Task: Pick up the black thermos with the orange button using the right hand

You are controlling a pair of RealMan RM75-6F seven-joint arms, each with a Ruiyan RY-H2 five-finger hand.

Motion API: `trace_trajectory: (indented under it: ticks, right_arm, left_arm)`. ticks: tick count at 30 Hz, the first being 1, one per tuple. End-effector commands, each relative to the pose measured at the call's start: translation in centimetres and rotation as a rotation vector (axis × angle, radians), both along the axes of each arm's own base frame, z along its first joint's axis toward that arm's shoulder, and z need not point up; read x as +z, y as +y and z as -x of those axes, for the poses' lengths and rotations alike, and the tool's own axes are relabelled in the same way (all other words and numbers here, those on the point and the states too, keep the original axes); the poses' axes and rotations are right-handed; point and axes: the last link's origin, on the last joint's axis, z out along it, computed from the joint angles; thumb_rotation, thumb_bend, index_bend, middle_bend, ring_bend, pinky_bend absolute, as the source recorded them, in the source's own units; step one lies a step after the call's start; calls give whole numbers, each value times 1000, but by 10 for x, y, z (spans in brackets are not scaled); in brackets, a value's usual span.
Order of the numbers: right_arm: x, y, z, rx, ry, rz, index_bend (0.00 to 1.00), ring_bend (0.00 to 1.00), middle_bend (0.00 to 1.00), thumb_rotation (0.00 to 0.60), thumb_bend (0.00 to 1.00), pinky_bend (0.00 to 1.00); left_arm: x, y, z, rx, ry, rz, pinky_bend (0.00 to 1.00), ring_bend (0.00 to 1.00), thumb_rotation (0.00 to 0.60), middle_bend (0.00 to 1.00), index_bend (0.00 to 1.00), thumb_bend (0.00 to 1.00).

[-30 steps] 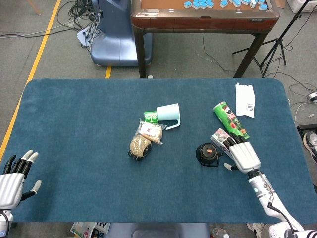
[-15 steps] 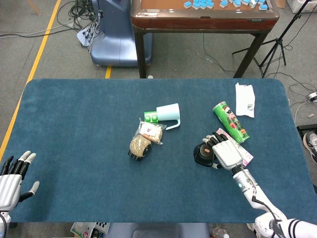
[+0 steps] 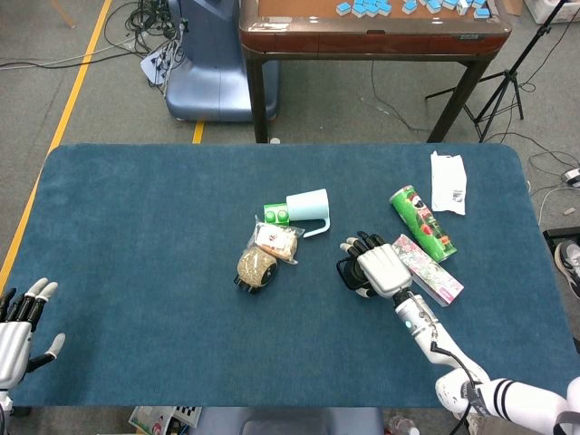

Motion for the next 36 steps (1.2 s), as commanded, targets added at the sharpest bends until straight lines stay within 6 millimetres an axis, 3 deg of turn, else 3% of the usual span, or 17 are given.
trace_trajectory:
  ticks: [1, 13, 25, 36]
  right_arm:
    - [-3, -4, -5, 3, -3, 1, 209, 112, 211, 600, 0, 196]
    - [-13, -19, -35, 33, -61, 15, 209, 113, 211, 600, 0, 196]
    - [-7, -9, -35, -15, -88, -77, 209, 113, 213, 600, 0, 196]
    - [-14, -16, -55, 77, -115, -141, 209, 113, 335, 600, 0, 145]
  left_arm:
    - [0, 0, 0, -2, -2, -1, 15, 128, 600, 68, 109, 296]
    - [0, -2, 2, 5, -6, -1, 15, 128, 600, 67, 109, 296]
    - [1, -4, 4, 7, -7, -2, 15, 128, 600, 68, 109, 296]
    - [4, -8, 7, 25, -3, -13, 15, 129, 600, 68, 109, 296]
